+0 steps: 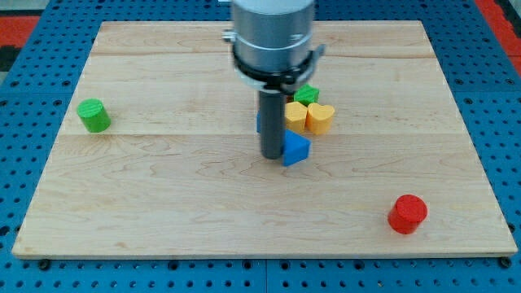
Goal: Move the blue triangle below the yellow heart
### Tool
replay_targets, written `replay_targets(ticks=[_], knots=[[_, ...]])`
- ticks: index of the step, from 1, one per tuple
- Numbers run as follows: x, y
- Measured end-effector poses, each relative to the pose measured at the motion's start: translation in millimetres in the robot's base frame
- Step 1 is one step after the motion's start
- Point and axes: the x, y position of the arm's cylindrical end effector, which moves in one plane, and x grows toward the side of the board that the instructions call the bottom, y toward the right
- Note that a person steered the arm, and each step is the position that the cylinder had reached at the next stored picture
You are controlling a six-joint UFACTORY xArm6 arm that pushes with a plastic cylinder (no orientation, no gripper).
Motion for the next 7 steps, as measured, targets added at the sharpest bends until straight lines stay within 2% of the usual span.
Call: replay_targets(ticks=[2, 3, 4, 5, 7], knots=[[1.4, 60.7], [34.9, 90.1], [33.4, 134.8], [11.7, 124.9], [11.7, 92.3]])
